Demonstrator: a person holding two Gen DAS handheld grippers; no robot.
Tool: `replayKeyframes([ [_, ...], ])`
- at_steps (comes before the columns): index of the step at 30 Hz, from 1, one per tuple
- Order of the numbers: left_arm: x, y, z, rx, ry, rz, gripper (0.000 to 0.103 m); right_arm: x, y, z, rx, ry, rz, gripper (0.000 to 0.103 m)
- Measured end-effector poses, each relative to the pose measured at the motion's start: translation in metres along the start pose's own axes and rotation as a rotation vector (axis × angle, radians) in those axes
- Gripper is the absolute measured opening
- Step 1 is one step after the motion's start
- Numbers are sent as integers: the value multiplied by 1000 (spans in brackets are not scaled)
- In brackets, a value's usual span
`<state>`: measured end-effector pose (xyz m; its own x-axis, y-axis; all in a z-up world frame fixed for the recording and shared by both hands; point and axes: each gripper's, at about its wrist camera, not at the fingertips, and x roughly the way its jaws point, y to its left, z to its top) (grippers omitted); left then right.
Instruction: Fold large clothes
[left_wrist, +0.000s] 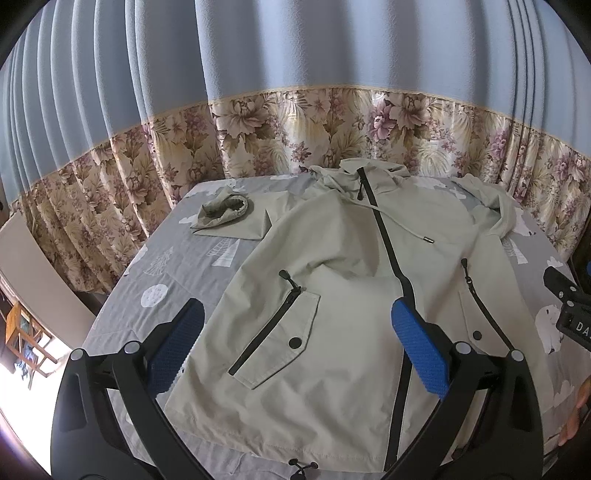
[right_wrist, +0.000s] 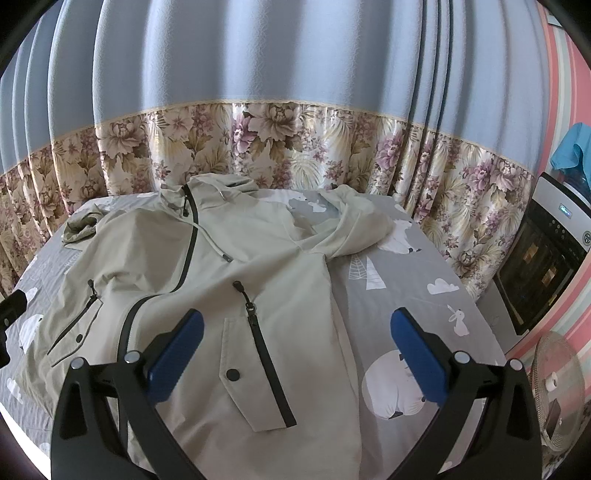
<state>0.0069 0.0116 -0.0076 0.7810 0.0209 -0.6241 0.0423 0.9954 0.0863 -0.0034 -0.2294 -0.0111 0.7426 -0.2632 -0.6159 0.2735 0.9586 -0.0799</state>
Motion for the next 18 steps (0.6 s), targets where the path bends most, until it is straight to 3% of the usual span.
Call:
replayKeyframes([
  [18, 4, -1, 0, 0, 16, -13, 100, 1, 0, 1, -1, 4, -2, 101],
])
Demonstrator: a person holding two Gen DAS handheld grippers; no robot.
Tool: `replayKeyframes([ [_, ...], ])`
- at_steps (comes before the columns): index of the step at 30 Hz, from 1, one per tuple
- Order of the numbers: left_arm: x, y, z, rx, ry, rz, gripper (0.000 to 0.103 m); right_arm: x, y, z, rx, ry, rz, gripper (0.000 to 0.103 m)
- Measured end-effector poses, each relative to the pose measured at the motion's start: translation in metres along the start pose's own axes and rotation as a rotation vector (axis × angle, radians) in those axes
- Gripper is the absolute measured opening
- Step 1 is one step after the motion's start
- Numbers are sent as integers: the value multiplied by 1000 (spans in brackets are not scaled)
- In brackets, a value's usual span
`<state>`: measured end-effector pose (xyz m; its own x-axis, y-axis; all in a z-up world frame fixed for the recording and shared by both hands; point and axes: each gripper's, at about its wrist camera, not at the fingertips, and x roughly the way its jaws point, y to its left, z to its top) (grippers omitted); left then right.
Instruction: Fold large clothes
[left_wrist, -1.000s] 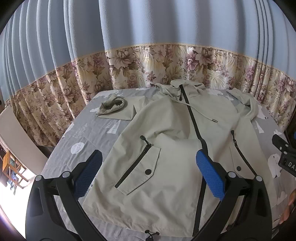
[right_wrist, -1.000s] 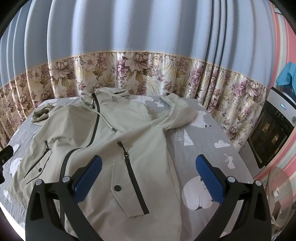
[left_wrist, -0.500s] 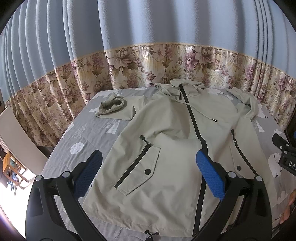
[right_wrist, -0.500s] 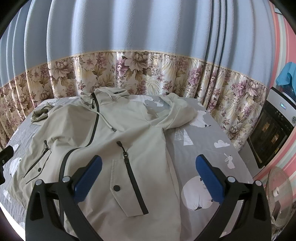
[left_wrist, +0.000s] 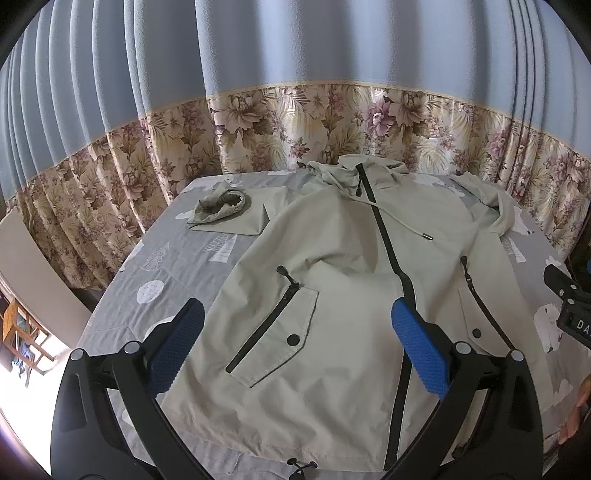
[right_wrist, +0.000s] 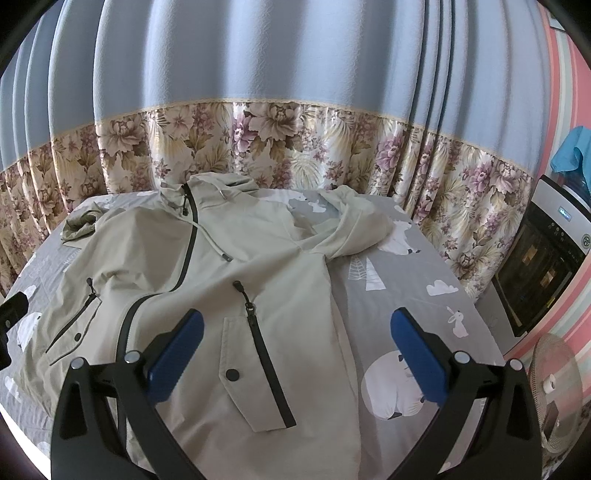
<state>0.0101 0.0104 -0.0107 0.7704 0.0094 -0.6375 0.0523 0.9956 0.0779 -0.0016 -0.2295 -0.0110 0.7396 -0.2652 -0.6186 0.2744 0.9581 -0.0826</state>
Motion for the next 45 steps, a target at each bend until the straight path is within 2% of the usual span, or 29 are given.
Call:
replayKeyframes([
  [7, 1, 1, 4, 14, 4, 6, 100, 3, -4, -6, -3, -1, -9, 101],
  [11, -1, -1, 4, 33, -30, 37, 100, 4, -3, -8, -39, -1, -30, 101],
  [13, -4, 2, 3, 21, -69, 41, 100, 2, -2, -7, -53, -5, -16, 101],
  [16, -4, 12, 6, -15, -115, 4, 100, 0, 1, -8, -71, -16, -16, 101],
  [19, 1, 25, 10, -57, -122, 42, 100, 4, 8, -1, -91, -7, 20, 101],
  [20, 7, 28, 13, -36, -97, 64, 100, 5, 6, 1, -83, -6, 49, 101],
  [22, 20, 32, 18, 22, -35, 84, 100, 11, 1, 8, -62, 9, 102, 101],
  [24, 34, 48, 26, -3, 16, 79, 100, 17, 0, 16, -65, 24, 136, 101],
  [26, 48, 68, 39, -34, 53, 69, 100, 19, 1, 26, -95, 13, 118, 101],
  [30, 75, 93, 62, -32, 47, 101, 100, 21, -4, 56, -98, -23, 91, 101],
  [32, 95, 103, 74, -18, 57, 114, 100, 18, -9, 75, -114, -79, 51, 101],
  [35, 132, 120, 96, 4, 65, 153, 100, 15, -12, 111, -198, -173, -76, 101],
  [37, 163, 132, 108, -3, 90, 125, 100, 18, -12, 131, -235, -205, -87, 101],
  [39, 187, 140, 115, -10, 108, 111, 99, 32, -10, 144, -249, -190, -83, 101],
  [41, 216, 150, 118, -31, 134, 46, 98, 47, -3, 144, -254, -170, -60, 101],
  [43, 236, 156, 115, -51, 163, 26, 94, 66, 7, 138, -268, -134, -33, 101],
  [45, 261, 164, 114, -69, 195, 24, 83, 79, 15, 129, -292, -114, -28, 101],
])
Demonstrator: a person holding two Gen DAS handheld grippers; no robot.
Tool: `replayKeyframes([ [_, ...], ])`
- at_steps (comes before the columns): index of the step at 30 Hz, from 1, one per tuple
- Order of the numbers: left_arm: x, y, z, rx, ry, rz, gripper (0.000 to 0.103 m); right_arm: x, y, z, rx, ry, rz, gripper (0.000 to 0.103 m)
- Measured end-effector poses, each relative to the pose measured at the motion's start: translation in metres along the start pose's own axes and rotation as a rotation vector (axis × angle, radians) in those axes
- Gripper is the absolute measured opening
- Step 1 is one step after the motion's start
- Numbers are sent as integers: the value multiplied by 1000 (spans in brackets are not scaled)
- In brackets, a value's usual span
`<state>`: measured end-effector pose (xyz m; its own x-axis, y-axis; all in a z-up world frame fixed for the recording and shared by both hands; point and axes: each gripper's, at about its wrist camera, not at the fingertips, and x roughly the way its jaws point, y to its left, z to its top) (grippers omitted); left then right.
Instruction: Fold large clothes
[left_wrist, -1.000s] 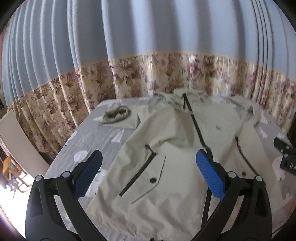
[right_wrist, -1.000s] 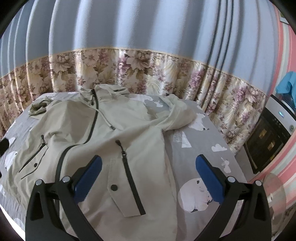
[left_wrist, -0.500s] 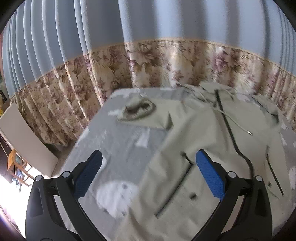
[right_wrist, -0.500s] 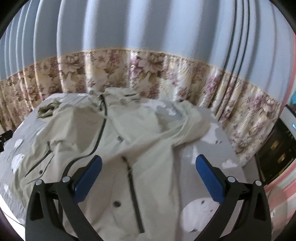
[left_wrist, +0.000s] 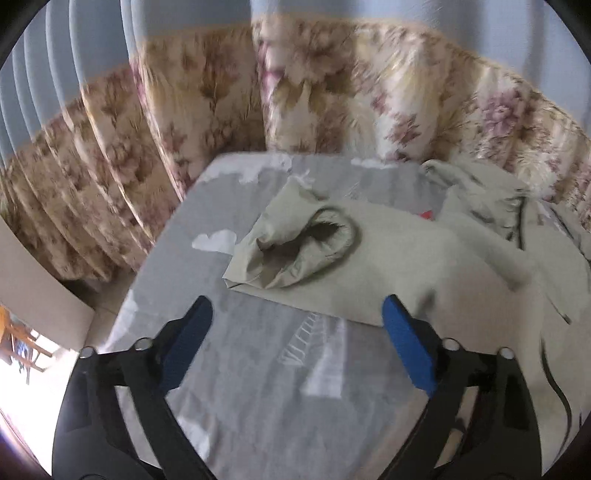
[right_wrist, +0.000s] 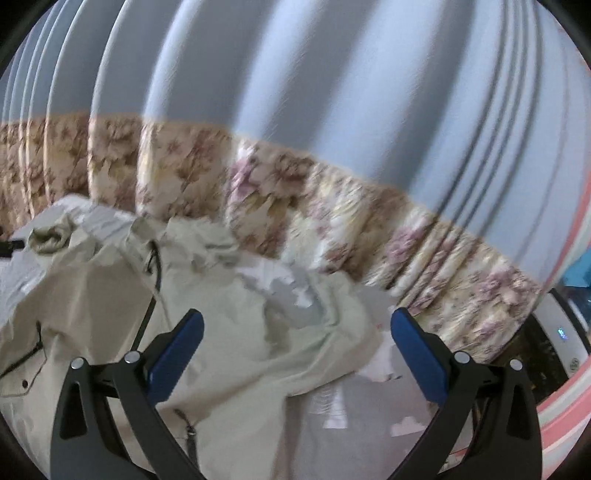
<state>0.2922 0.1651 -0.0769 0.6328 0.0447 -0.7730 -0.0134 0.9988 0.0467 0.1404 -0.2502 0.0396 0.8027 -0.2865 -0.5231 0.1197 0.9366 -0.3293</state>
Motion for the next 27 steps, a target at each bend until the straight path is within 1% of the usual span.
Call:
replayKeyframes([
  [2, 25, 7, 5, -9, 32, 10, 78, 12, 11, -4, -26, 14, -9, 101],
  [4, 41, 12, 9, -21, 52, 28, 76, 22, 15, -6, -17, 32, 0, 101],
  [5, 51, 15, 13, -32, 56, 30, 72, 27, 15, -7, -9, 40, 7, 101],
  [7, 60, 17, 18, -38, 63, 18, 61, 35, 16, -8, -1, 54, 14, 101],
  [8, 66, 15, 22, -30, 64, 13, 49, 39, 17, -9, -1, 62, 20, 101],
  [9, 74, 12, 27, -16, 69, 29, 36, 41, 18, -9, -2, 67, 28, 100],
  [10, 78, 11, 29, -9, 70, 47, 29, 45, 20, -10, 1, 77, 41, 93],
  [11, 87, 11, 33, 2, 80, 70, 15, 48, 20, -11, 5, 87, 52, 84],
  [12, 92, 12, 35, 2, 89, 65, 12, 51, 20, -11, 13, 98, 68, 78],
  [13, 93, 14, 37, -1, 87, 63, 10, 55, 18, -13, 30, 111, 88, 64],
  [14, 91, 20, 41, -1, 73, 79, 7, 58, 17, -15, 43, 123, 101, 54],
  [16, 80, 32, 46, -1, 31, 156, 5, 65, 11, -18, 71, 150, 125, 48],
  [17, 71, 44, 51, -14, 3, 205, 4, 66, 10, -19, 77, 154, 125, 47],
  [19, 57, 69, 58, -47, -17, 254, 4, 67, 8, -22, 83, 154, 114, 47],
  [20, 47, 88, 61, -69, -35, 316, 3, 68, 6, -22, 87, 151, 108, 47],
  [23, 19, 136, 67, -131, -63, 427, 3, 69, 0, -23, 99, 148, 102, 47],
  [25, 4, 159, 66, -154, -69, 486, 2, 76, -3, -23, 106, 156, 115, 48],
  [27, -3, 169, 62, -162, -51, 514, 0, 90, -9, -25, 128, 180, 132, 48],
])
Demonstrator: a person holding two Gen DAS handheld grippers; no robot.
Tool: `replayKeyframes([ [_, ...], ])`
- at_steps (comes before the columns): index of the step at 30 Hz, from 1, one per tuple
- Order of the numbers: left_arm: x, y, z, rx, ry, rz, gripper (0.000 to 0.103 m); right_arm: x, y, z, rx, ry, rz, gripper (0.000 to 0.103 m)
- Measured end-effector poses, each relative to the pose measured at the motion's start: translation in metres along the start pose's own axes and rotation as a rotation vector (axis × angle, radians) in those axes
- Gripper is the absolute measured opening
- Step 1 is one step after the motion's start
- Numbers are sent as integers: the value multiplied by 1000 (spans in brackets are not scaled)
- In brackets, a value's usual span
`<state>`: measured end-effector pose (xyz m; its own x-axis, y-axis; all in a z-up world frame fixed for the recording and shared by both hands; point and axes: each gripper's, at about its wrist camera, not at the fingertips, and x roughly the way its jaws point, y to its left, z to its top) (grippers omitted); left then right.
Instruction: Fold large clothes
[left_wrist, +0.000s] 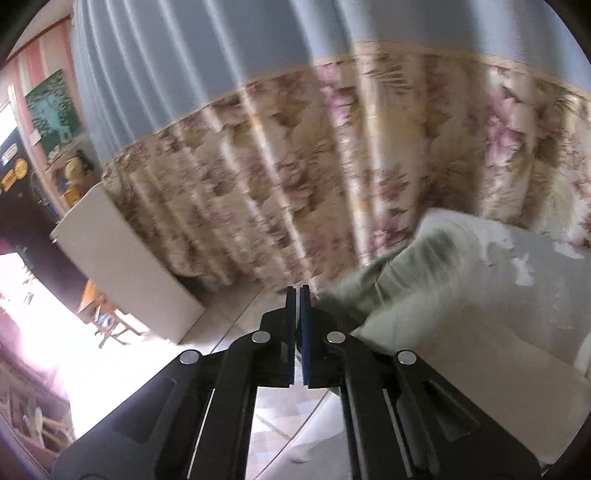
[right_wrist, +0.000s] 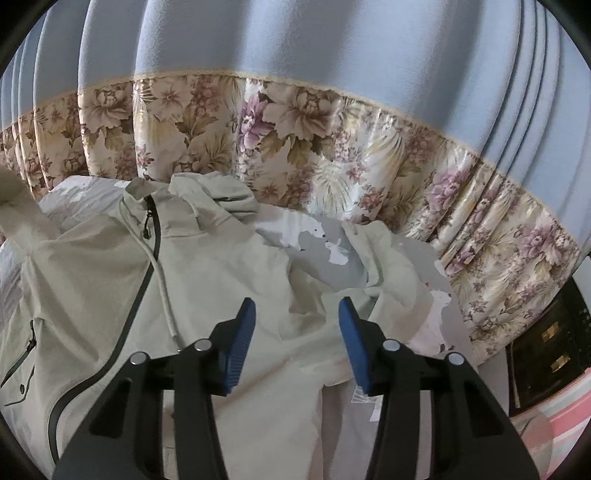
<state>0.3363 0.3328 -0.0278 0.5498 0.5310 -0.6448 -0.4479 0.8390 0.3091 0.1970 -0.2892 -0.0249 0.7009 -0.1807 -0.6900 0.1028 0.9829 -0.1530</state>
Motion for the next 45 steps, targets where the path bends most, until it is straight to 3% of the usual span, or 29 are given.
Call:
replayKeyframes([
  [2, -6, 3, -6, 18, -7, 19, 0, 15, -10, 0, 24, 24, 11, 48],
  [5, -21, 3, -16, -14, 16, -109, 0, 33, -32, 3, 59, 43, -4, 48],
  [8, -31, -10, -26, -23, 47, -237, 1, 38, -54, 6, 88, 54, 55, 48],
  [10, -31, -20, -37, -39, 98, -310, 31, 35, -61, 5, 70, 48, 28, 49],
  [11, -30, -24, -43, -47, 123, -330, 80, 33, -64, 4, 63, 44, 13, 50],
  [12, -28, -27, -47, -56, 134, -329, 99, 32, -68, 2, 65, 43, 10, 52],
  [13, -24, -32, -54, -57, 141, -323, 99, 31, -71, 1, 71, 43, 11, 56],
  [15, -5, -33, -62, -77, 200, -314, 99, 30, -77, -4, 81, 47, 17, 57],
  [20, 40, -9, -97, -341, 403, -479, 96, 28, -76, -17, 75, 49, 9, 58],
  [23, 38, 2, -113, -434, 388, -480, 95, 27, -73, -22, 59, 47, 1, 58],
  [25, 40, 1, -115, -442, 379, -453, 95, 29, -71, -24, 53, 49, -4, 58],
  [26, 47, -3, -116, -442, 395, -442, 84, 29, -71, -24, 53, 49, -6, 58],
  [27, 53, -8, -115, -439, 411, -455, 55, 30, -71, -25, 54, 49, -9, 58],
  [28, 55, -12, -112, -425, 399, -415, 51, 30, -72, -26, 56, 48, -13, 58],
  [29, 55, -13, -109, -421, 385, -404, 30, 29, -73, -27, 56, 44, -20, 58],
  [30, 56, -16, -104, -410, 375, -403, 15, 28, -74, -28, 54, 42, -31, 58],
  [32, 59, -24, -97, -386, 366, -388, 5, 27, -77, -30, 45, 43, -53, 58],
  [34, 61, -28, -92, -350, 357, -371, 2, 26, -80, -32, 40, 46, -76, 58],
  [40, 30, -13, -46, -264, 204, -250, 2, 25, -93, -31, 57, 44, -100, 58],
  [43, 5, -11, -16, -134, 79, -56, 3, 27, -93, -26, 39, 33, -119, 58],
  [45, -7, -27, -12, -27, 35, 43, 3, 29, -93, -25, 44, 34, -106, 58],
])
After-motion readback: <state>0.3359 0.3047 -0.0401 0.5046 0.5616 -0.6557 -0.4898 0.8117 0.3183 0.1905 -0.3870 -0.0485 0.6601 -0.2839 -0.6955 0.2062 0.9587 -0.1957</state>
